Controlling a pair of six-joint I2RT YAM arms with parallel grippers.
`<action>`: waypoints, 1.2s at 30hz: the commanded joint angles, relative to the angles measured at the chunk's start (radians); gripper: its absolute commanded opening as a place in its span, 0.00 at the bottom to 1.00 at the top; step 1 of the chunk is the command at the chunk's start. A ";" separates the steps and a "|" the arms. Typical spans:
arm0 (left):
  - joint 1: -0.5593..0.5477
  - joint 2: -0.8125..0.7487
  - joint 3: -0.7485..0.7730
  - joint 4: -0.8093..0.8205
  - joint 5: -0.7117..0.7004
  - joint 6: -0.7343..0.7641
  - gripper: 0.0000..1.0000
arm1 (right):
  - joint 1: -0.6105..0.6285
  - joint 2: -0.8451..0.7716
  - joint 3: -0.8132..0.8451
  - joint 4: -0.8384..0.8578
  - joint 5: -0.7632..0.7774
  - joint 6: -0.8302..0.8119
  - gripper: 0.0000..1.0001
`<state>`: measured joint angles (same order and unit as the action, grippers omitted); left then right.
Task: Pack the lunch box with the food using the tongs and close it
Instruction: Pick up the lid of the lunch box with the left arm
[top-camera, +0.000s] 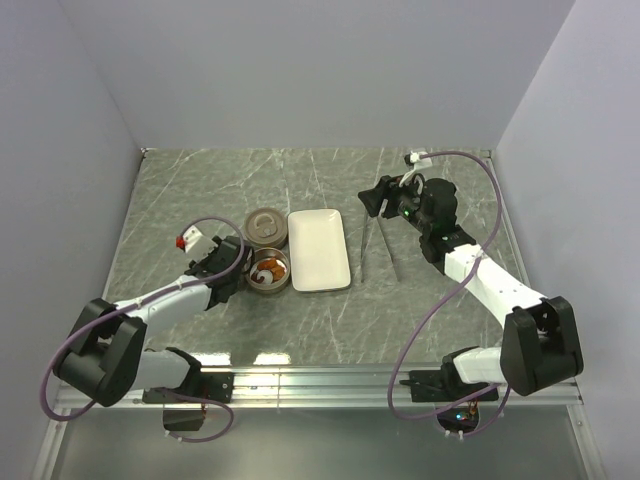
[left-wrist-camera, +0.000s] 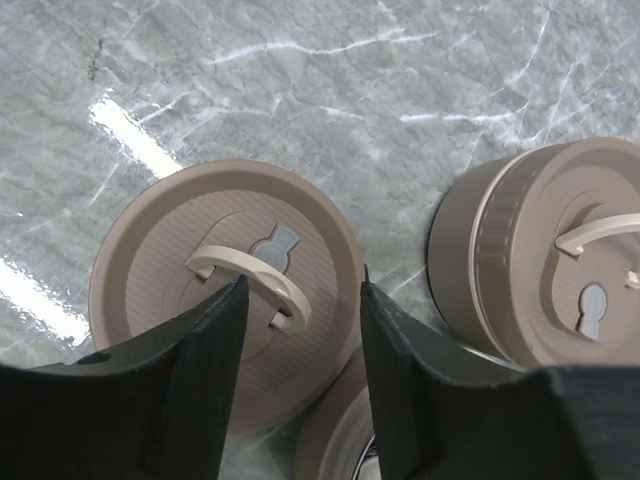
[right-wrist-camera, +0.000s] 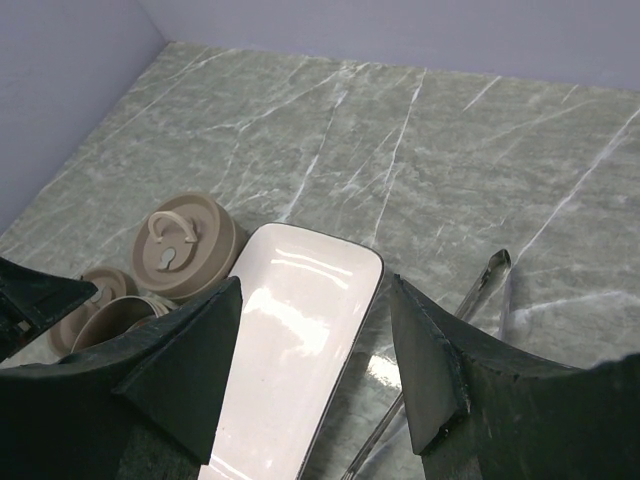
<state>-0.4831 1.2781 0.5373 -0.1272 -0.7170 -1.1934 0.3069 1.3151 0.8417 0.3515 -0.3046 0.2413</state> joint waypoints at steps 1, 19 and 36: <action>0.011 0.006 -0.017 0.058 0.034 0.015 0.54 | -0.003 -0.017 0.016 0.029 -0.001 -0.013 0.68; 0.038 -0.003 -0.043 0.084 0.033 0.055 0.06 | -0.003 -0.014 0.017 0.021 0.007 -0.019 0.68; 0.034 -0.382 -0.082 0.038 0.057 0.244 0.00 | -0.005 -0.008 0.019 0.030 0.019 -0.004 0.68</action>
<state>-0.4484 0.9588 0.4641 -0.0948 -0.6765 -1.0313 0.3069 1.3151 0.8417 0.3508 -0.2970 0.2382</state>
